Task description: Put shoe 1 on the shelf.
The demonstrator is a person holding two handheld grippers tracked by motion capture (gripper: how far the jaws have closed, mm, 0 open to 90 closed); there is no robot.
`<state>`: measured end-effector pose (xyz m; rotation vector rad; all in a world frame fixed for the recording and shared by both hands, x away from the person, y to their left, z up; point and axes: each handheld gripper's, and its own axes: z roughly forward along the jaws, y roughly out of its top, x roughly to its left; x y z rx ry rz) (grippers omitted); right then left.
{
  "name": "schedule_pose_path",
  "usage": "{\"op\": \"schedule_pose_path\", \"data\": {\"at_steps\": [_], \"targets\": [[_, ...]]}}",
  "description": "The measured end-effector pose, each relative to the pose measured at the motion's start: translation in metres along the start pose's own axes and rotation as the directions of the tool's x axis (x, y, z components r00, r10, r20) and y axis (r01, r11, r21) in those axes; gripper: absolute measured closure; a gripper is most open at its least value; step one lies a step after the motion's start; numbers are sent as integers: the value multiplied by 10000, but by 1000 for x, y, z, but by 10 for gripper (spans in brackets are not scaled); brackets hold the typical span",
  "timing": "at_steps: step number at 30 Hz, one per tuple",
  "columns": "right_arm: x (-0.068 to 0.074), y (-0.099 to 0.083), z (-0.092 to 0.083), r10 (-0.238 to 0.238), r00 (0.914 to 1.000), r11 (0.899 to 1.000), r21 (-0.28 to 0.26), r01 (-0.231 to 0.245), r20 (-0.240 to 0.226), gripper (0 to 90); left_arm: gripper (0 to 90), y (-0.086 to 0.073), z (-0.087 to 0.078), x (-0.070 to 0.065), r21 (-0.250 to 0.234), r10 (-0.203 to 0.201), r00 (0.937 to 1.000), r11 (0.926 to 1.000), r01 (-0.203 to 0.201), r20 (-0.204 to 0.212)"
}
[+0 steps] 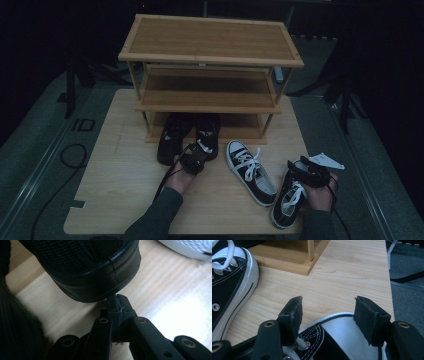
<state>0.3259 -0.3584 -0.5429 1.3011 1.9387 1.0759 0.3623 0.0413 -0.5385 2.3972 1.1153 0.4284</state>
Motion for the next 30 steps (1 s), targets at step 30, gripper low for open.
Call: {"op": "schedule_pose_path", "data": {"at_steps": [30], "targets": [[0,0,0,-12,10000,10000,-2,12,-27,396,897,30,18,18,-50,-535,9984,9986,534,-174]]}}
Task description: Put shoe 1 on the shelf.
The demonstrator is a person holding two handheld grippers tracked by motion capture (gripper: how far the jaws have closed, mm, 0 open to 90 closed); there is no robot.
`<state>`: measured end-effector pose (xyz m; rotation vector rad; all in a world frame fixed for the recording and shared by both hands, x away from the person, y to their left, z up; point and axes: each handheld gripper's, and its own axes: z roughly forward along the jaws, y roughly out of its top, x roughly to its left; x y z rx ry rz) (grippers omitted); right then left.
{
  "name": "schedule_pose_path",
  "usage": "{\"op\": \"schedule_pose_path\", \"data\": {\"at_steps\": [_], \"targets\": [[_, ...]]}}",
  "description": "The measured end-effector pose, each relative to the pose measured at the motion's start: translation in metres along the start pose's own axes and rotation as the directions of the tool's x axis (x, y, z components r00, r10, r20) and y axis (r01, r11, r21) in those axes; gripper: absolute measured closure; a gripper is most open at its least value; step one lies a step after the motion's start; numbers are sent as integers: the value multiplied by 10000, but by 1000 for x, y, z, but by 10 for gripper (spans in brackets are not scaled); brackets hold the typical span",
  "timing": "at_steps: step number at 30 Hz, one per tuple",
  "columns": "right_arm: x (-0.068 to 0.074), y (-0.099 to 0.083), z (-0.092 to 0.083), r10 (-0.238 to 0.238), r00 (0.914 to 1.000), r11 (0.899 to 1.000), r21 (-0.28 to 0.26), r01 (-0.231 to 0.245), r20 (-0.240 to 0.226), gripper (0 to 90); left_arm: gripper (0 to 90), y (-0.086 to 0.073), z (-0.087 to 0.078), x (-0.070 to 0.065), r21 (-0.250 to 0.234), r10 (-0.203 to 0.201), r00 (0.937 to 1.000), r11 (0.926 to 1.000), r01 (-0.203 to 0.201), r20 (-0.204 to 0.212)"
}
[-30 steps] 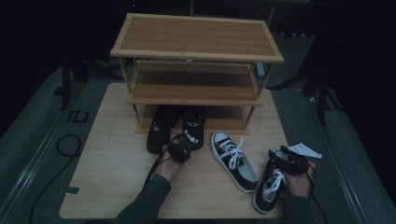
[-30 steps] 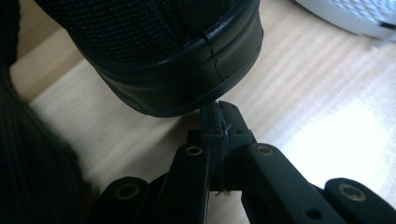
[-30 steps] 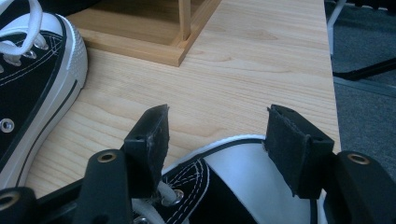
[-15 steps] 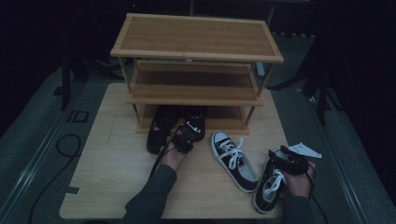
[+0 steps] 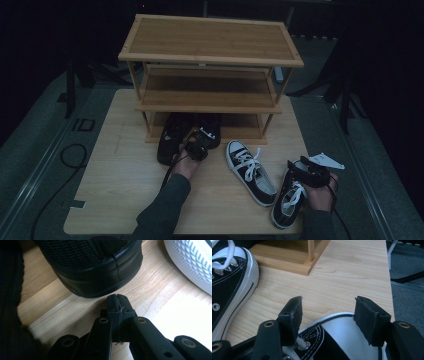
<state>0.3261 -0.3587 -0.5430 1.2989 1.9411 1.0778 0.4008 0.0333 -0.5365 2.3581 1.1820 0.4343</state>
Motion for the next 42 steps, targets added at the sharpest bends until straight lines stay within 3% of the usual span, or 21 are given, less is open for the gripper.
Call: {"op": "schedule_pose_path", "data": {"at_steps": [5,11,20,25,27,30,33,37,42], "targets": [[0,0,0,-5,10000,10000,3,5,11,396,896,-7,-10,-2,-143,59,9999,9999,-57,100],[0,0,0,-4,10000,10000,2,4,15,396,894,-31,-28,-1,-298,-121,9994,9995,130,318],[1,0,-1,-10,10000,10000,4,9,37,396,895,-61,-47,7,-286,-210,9998,9994,209,0],[1,0,-1,-4,10000,10000,-2,4,47,396,896,-80,-56,20,-75,-398,9985,9992,395,-371],[1,0,-1,-10,10000,10000,-3,10,54,396,897,-83,-56,25,25,-405,9970,9992,407,-659],[1,0,-1,-11,10000,10000,-8,11,55,396,897,-87,-58,34,59,-488,9972,9988,492,-569],[1,0,-1,0,10000,10000,-7,0,50,396,897,-88,-60,37,1,-462,9960,9989,464,-762],[1,0,-1,8,10000,10000,-3,-8,52,396,898,-88,-61,53,-60,-751,9937,9972,749,-837],[1,0,-1,18,10000,10000,0,-18,51,395,896,-90,-63,55,4,-627,9937,9980,630,-926]]}}
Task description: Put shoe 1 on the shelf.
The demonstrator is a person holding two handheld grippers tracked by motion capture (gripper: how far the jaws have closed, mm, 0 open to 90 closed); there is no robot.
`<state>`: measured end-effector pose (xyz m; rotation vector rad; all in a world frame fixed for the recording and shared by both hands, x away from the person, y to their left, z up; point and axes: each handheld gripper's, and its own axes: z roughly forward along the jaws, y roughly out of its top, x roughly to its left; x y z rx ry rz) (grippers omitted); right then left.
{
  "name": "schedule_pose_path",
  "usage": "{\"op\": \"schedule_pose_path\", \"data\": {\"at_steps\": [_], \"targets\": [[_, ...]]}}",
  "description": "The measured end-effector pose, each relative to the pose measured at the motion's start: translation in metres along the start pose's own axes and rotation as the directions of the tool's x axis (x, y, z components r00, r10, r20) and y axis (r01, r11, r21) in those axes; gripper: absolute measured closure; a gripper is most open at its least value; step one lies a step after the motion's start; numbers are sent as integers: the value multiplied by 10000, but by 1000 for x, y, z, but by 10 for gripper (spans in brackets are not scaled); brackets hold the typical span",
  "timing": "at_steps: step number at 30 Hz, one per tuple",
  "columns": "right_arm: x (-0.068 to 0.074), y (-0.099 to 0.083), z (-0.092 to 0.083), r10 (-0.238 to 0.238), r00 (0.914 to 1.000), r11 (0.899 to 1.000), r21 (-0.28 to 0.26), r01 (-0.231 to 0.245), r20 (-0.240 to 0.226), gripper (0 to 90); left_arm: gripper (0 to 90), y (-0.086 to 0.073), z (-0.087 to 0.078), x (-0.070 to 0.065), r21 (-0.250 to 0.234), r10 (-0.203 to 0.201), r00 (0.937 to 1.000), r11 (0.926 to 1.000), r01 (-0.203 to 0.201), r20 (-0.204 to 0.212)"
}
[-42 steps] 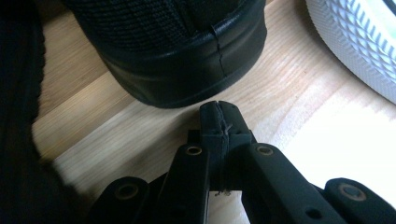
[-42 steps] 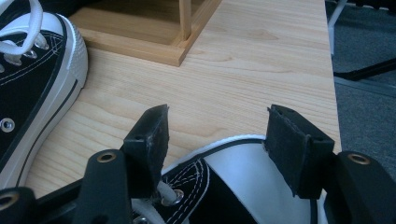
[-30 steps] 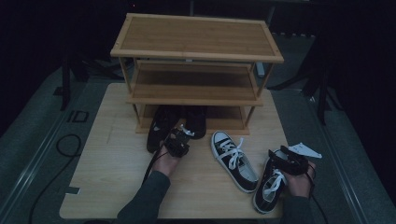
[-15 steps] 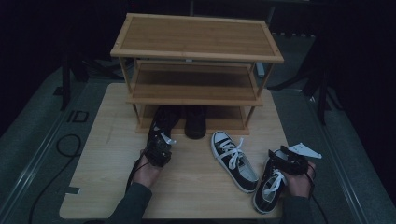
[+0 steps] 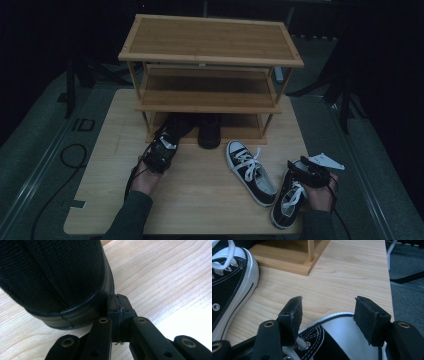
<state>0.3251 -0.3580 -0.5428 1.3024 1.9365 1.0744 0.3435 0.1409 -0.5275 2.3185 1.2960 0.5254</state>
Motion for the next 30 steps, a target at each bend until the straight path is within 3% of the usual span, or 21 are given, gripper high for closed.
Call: {"op": "schedule_pose_path", "data": {"at_steps": [3,7,15,16,24,25,30], "targets": [[0,0,0,12,10000,10000,-21,-12,-9,396,896,-11,-5,0,104,152,9999,9998,-152,26],[0,0,0,-4,10000,10000,-26,4,-5,396,896,-21,-10,6,166,9,10000,9999,-8,-85],[0,0,0,-3,10000,10000,-32,3,2,395,896,-36,-11,27,296,-620,9978,9976,627,-238],[0,0,0,1,10000,10000,-30,-1,1,396,896,-39,-9,33,285,-869,9958,9957,877,-277],[0,0,0,8,10000,10000,-29,-8,4,396,896,-39,-4,52,-28,-1729,9849,9849,1729,-125],[0,0,0,14,10000,10000,-23,-14,6,395,896,-38,-3,57,-246,-1927,9811,9809,1931,198],[0,0,0,14,10000,10000,-27,-14,-2,396,897,-33,1,57,-214,-1794,9835,9835,1798,217]]}}
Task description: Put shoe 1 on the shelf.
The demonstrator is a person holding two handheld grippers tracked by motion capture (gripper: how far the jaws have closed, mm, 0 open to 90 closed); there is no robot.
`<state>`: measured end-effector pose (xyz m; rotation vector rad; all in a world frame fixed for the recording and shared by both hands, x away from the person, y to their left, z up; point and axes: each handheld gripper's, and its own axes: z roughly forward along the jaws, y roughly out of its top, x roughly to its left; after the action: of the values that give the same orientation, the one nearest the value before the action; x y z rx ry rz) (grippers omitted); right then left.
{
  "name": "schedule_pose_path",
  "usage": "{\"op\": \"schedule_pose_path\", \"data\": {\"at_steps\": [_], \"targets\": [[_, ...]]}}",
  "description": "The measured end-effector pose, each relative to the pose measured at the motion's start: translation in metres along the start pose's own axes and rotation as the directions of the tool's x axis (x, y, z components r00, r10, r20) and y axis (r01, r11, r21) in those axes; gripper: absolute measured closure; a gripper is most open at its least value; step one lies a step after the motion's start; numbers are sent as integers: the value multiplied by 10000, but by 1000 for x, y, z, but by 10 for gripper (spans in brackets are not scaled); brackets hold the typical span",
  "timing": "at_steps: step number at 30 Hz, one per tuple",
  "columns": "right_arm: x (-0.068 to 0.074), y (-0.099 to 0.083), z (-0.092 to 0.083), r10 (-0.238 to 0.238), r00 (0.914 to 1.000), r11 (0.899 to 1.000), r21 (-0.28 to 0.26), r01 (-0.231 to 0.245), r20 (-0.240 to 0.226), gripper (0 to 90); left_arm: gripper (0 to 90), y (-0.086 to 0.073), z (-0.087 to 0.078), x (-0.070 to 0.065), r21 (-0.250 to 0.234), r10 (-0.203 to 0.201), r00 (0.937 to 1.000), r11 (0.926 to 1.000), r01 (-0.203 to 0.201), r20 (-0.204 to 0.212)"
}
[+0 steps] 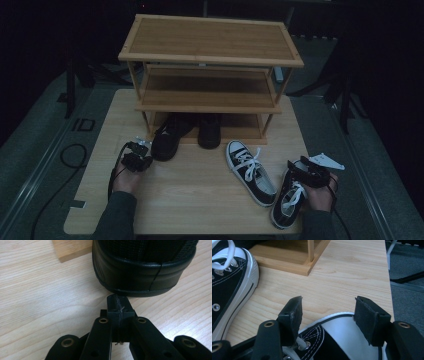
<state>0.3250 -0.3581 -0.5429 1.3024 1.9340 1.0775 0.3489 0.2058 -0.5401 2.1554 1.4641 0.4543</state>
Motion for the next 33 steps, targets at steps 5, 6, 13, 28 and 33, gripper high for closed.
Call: {"op": "schedule_pose_path", "data": {"at_steps": [5,6,13,28,33], "targets": [[0,0,0,-13,10000,10000,4,13,11,396,896,7,4,-7,-7,216,9998,9998,-216,46],[0,0,0,-21,10000,10000,-1,21,13,396,897,8,5,-9,-3,272,9996,9996,-272,76],[0,0,0,-14,10000,10000,1,14,0,395,896,21,12,-26,65,733,9970,9973,-735,251],[0,0,0,-5,10000,10000,0,5,-2,395,897,47,31,-50,241,1259,9912,9916,-1269,407],[0,0,0,-3,10000,10000,8,3,-4,395,897,53,35,-53,265,1261,9906,9915,-1276,526]]}}
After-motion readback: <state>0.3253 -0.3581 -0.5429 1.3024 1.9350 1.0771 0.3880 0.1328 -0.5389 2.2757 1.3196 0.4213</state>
